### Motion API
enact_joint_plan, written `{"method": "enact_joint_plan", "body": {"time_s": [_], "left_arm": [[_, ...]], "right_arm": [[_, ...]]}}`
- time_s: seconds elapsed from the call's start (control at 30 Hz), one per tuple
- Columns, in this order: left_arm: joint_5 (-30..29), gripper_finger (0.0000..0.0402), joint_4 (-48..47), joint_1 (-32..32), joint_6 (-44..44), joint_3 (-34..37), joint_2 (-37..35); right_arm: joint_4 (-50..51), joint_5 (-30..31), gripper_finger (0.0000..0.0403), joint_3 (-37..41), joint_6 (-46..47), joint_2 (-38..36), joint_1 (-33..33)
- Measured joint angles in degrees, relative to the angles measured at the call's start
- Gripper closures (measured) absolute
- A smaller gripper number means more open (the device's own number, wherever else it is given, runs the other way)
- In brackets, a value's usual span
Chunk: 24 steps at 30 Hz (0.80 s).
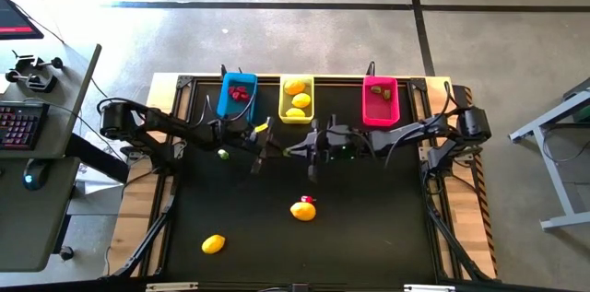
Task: Sort produce into baskets
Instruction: Put the green bell pepper into the pink bin
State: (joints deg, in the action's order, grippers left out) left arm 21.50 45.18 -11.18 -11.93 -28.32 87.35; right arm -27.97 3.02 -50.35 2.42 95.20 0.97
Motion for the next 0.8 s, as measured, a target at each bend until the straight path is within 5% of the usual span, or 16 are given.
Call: {"method": "enact_joint_plan", "body": {"time_s": [0.4,0.8], "left_arm": [[-4.8,0.0265,-0.2,-0.1,1.4,0.0,0.0],[-4.6,0.0266,-1.1,0.0,1.4,0.0,0.0]], "right_arm": [[4.6,4.7,0.0395,0.0,-3.4,-6.2,-1.0],[33.7,26.0,0.0396,0.0,-1.0,-21.9,-9.4]]}}
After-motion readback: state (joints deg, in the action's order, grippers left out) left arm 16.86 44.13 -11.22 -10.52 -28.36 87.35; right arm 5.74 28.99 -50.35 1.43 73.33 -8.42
